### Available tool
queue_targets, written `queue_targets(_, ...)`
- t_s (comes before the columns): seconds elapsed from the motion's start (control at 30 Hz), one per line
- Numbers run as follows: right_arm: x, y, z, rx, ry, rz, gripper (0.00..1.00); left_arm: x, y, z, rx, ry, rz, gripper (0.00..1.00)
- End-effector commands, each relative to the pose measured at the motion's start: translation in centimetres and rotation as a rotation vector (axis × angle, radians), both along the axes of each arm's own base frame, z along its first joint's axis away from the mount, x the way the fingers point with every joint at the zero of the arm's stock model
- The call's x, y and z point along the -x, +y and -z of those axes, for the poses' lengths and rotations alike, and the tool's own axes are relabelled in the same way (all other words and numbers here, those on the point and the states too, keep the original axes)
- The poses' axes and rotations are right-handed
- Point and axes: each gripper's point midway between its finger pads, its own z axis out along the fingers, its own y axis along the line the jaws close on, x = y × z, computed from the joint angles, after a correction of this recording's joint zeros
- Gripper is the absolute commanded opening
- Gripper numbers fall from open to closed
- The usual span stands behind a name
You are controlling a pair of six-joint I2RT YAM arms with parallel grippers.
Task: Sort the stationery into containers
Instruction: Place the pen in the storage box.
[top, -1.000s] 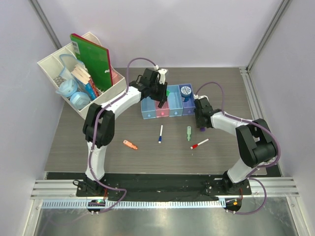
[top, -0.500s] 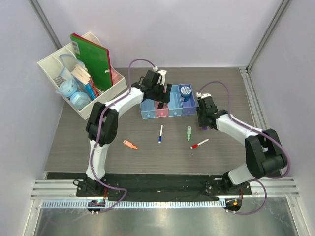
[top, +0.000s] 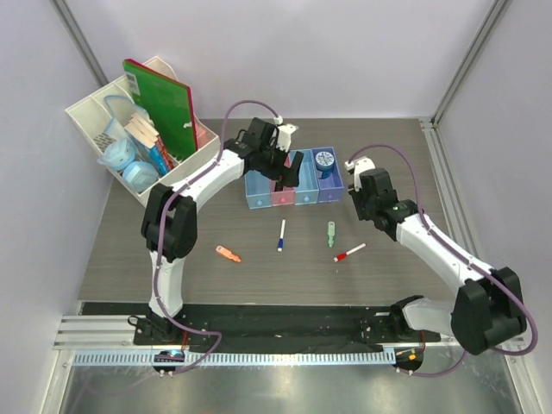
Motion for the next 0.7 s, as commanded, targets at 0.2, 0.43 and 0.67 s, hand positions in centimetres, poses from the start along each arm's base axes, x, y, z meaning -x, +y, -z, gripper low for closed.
queue_targets(0.2,1.1,3.3,-6.4,0.197,-0.196,-0.474,0.01,9.4,-2.7,-6.1,0.230,0.192,0.538,0.97)
queue_targets(0.43,2.0,4.8,-9.8,0.354,-0.261,-0.655,0.01,12.6,-0.7,-6.0,0.170,0.250,0.777,0.97)
queue_targets(0.67,3.1,6.1,-9.0,0.541,-0.251,-0.819,0.01,15.0,0.6,-6.0,0.160,0.343,0.893,0.97)
